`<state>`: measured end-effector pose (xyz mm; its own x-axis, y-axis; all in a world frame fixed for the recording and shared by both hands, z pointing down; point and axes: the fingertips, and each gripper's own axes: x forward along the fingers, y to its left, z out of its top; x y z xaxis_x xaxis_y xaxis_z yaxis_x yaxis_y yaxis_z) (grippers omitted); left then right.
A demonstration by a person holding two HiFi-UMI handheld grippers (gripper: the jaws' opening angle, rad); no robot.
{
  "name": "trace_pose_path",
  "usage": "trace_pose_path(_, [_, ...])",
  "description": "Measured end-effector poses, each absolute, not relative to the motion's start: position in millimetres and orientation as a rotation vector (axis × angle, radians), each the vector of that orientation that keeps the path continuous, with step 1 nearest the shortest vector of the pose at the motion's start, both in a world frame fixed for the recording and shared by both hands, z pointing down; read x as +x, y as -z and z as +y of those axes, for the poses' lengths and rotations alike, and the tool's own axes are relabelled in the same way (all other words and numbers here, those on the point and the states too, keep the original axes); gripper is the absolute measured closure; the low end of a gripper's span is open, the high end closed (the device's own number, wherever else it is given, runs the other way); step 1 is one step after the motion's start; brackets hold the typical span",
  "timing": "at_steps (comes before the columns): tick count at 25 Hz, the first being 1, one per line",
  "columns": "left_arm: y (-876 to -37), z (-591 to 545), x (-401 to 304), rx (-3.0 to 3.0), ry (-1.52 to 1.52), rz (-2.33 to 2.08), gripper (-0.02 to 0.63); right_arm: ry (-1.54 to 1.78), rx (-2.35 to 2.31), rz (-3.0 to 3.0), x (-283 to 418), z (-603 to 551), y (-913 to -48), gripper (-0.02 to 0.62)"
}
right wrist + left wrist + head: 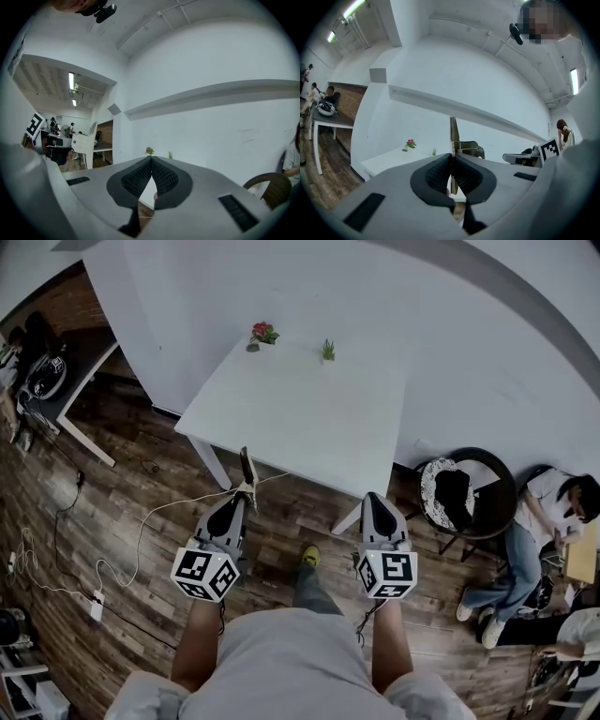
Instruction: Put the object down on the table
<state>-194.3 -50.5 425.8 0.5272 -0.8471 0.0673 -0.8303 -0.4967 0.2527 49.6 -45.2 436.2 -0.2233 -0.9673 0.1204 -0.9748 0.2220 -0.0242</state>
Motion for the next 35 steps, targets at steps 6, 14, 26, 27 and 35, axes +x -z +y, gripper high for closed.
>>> trace_pose_path(6, [-429.5,-117.4,-174.0,2.489,0.067,-1.424,0.586,-0.183,1.891,-2.409,69.7,-114.9,-439.5,0.587])
trace_pose_path(14, [-427.6,-214.4,-127.1,2.490,0.009,-1.435,0.586,-0.220,1.899,-2.429,116.9,-215.6,-439.3,0.587])
trace_pose_path(26, [-436.6,-316.1,-68.7,2.505,-0.076,-1.428,0.586,-0.278,1.901,-2.433,167.4,-317.2,-452.3,0.587])
trace_pose_path(27, [-438.8,-320.1,-66.6,2.504,-0.088,-1.427,0.586,-0.284,1.898,-2.433,169.0,-321.7,-454.2,0.587])
trace_pose_path(35, [-443.5,-349.2,-68.7,2.503,-0.099,-1.414,0.586,-0.308,1.917,-2.419,169.9,-347.9,-460.6,0.587])
